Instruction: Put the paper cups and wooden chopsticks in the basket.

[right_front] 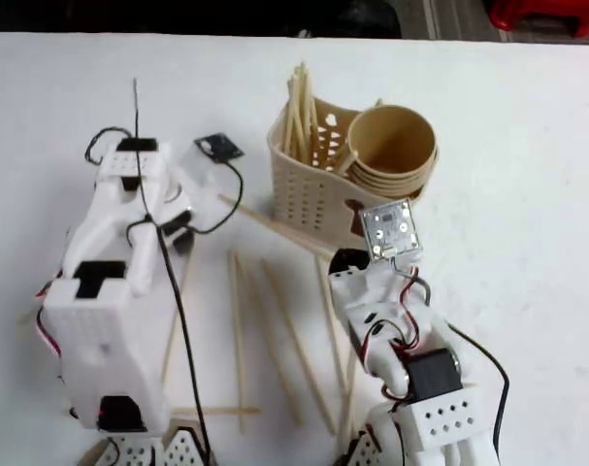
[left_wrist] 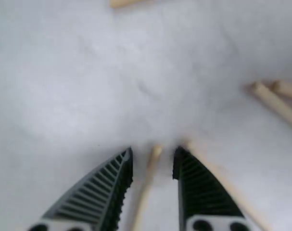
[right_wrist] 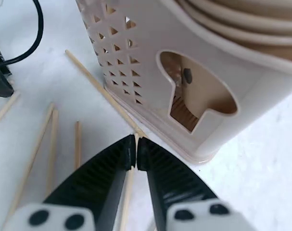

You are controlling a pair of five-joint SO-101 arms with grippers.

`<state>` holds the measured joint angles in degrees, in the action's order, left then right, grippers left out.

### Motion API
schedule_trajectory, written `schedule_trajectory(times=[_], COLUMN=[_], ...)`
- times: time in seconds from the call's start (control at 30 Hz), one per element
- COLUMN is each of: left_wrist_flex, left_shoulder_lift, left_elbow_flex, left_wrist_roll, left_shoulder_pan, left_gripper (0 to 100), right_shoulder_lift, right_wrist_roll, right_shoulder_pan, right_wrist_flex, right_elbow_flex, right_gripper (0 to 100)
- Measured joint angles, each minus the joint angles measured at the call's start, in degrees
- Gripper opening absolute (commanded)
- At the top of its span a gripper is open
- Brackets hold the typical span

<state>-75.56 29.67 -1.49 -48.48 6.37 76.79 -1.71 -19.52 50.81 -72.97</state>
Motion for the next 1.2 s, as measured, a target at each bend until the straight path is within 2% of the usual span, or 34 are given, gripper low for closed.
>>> schedule_trajectory(times=[0.1, 0.27, 0.5, 0.67, 0.9, 1.03, 1.2], left_wrist_flex=[-4.22, -9.85, -17.85, -22.51, -23.47, -23.47, -21.54], left_shoulder_lift=[4.31, 8.62, 7.47, -1.05, -14.68, -23.21, -34.90], left_elbow_flex=[-5.71, -12.92, -19.08, -22.24, -23.65, -23.65, -23.65], left_wrist_roll=[0.70, 1.05, 1.14, 1.85, 7.12, 10.64, 16.88], left_shoulder_pan=[0.00, -0.09, 0.18, 0.18, -0.44, -4.13, -11.87], left_gripper=[2, 2, 2, 2, 2, 2, 2], right_shoulder_lift=[0.00, 0.00, 0.00, 0.00, 0.00, 0.00, 0.00], right_wrist_roll=[0.00, 0.00, 0.00, 0.00, 0.00, 0.00, 0.00], right_shoulder_pan=[0.00, 0.00, 0.00, 0.00, 0.00, 0.00, 0.00], right_wrist_flex=[0.00, 0.00, 0.00, 0.00, 0.00, 0.00, 0.00], right_elbow_flex=[0.00, 0.00, 0.00, 0.00, 0.00, 0.00, 0.00], right_gripper=[1.8, 1.8, 1.8, 1.8, 1.8, 1.8, 1.8])
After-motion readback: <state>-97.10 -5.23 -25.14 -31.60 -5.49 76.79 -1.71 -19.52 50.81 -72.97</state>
